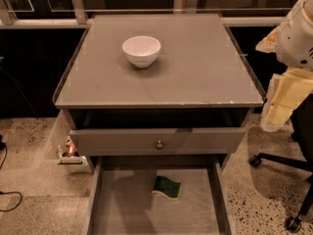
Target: Pick sponge from middle drawer and place on counter
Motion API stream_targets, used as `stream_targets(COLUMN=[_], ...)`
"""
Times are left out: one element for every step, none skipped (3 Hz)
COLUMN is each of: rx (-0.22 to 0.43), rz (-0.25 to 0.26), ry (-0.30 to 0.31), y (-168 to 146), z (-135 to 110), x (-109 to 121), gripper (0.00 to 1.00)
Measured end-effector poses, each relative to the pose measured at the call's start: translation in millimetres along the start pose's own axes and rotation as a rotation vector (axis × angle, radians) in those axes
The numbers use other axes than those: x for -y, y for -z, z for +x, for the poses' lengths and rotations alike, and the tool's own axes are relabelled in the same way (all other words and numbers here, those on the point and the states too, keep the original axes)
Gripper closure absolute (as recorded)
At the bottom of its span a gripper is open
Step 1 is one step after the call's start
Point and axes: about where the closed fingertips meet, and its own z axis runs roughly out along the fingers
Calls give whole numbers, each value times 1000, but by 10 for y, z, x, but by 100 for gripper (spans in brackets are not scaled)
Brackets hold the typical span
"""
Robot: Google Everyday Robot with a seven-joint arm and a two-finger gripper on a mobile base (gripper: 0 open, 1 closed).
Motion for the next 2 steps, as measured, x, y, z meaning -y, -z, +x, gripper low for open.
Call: stream_targets(rx=[3, 47], rz=[5, -37], ry=[-2, -25], y=[-20, -276], z=[-2, 73], x=[-23, -225], gripper=[0, 0])
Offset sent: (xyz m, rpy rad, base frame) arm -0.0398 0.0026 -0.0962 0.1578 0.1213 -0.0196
